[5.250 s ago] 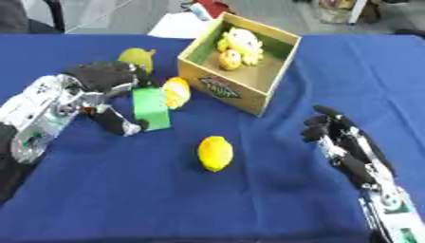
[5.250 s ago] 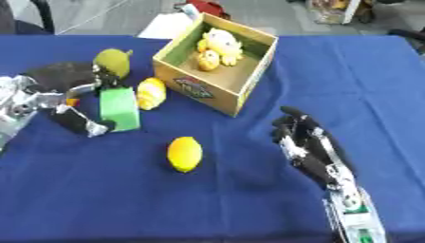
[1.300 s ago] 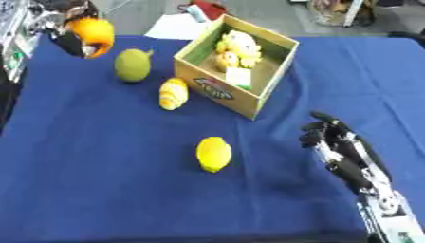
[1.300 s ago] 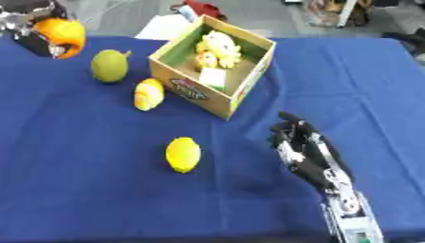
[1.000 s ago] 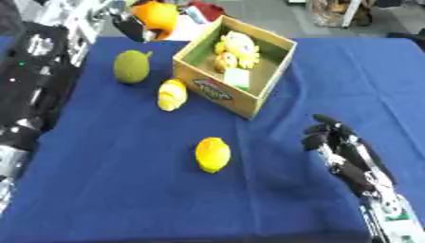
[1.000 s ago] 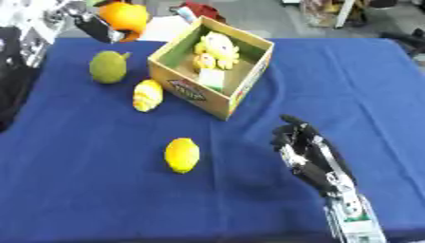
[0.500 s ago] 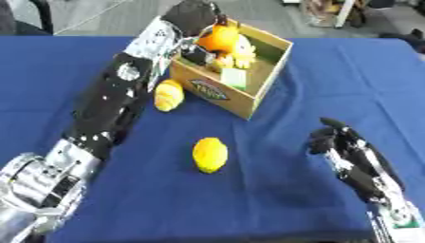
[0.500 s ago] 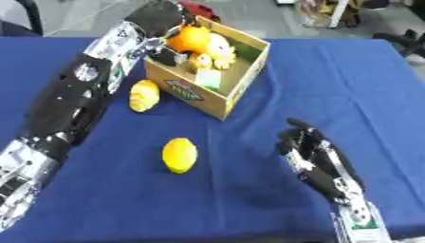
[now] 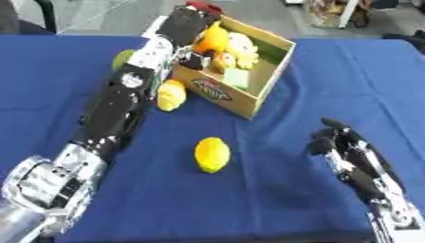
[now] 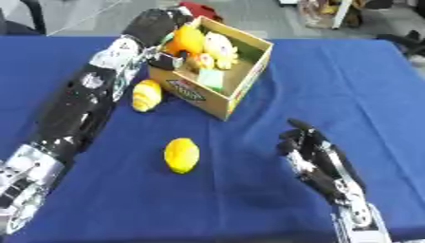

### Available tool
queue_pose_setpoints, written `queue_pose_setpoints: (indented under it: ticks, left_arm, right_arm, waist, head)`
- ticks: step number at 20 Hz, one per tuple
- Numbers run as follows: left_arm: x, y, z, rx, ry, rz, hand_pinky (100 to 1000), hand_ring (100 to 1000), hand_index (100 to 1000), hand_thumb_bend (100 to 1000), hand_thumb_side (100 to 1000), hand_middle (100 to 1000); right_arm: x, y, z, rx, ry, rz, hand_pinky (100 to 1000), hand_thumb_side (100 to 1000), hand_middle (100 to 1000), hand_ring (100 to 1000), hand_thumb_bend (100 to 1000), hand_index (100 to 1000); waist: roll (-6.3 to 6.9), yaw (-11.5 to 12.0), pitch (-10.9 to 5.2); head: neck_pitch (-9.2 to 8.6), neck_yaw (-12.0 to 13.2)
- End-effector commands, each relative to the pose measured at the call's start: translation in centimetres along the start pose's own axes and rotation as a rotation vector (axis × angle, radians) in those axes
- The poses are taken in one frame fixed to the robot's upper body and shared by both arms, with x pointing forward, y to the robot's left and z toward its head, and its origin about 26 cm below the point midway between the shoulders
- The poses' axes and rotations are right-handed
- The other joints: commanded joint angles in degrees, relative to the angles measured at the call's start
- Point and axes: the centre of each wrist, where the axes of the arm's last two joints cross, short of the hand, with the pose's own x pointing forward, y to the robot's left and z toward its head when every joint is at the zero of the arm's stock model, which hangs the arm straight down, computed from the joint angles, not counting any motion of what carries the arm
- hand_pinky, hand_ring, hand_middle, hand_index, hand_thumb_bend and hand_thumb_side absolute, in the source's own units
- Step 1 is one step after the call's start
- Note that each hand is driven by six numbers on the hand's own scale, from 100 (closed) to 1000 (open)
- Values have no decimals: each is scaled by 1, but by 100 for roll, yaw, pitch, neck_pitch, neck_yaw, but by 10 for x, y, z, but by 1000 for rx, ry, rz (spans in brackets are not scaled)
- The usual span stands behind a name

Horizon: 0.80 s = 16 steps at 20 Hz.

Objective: Pick up objects on the table and place them in the box.

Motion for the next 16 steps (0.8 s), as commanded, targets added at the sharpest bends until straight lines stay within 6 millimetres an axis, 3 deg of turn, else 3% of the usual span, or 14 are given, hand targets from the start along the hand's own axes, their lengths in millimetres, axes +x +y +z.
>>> queue_pose_setpoints:
  ticks: [1,4,6,7,9,12,16]
  left_arm:
    - [-24,19,-1,54,59,39,799,727,967,118,610,807]
    - [-39,25,2,57,91,96,792,713,949,100,632,790]
    - [-52,29,5,46,112,118,782,691,921,100,504,757]
    - [-59,31,7,38,128,123,781,691,914,100,398,754]
    - [-76,33,12,0,171,132,786,698,919,100,312,763]
    - [-101,30,20,-155,219,153,802,730,938,110,307,801]
    - [-122,28,27,-363,239,148,809,750,947,235,265,822]
  right_arm:
    - [5,-4,-4,2,-20,15,637,401,661,650,100,891]
    - [5,-6,-3,-2,-18,18,637,401,661,650,100,891]
    - [5,-6,-3,-4,-18,20,638,401,661,650,100,891]
    - [5,-7,-3,-5,-17,21,637,401,661,650,100,891]
    - [5,-8,-2,-9,-15,23,638,402,661,649,100,891]
    - [5,-10,-1,-13,-11,26,638,404,662,650,100,892]
    - [5,-11,0,-14,-9,29,638,405,661,649,100,892]
  waist:
    - [-60,16,-27]
    - [-56,52,-31]
    - [-48,77,-36]
    - [-44,89,-39]
    - [-30,114,-47]
    - [-3,156,-62]
    - [22,206,-74]
  head:
    - [-42,-34]
    - [-35,-57]
    - [-34,-66]
    - [-35,-78]
    - [-32,-104]
    - [-27,-145]
    - [-29,-181]
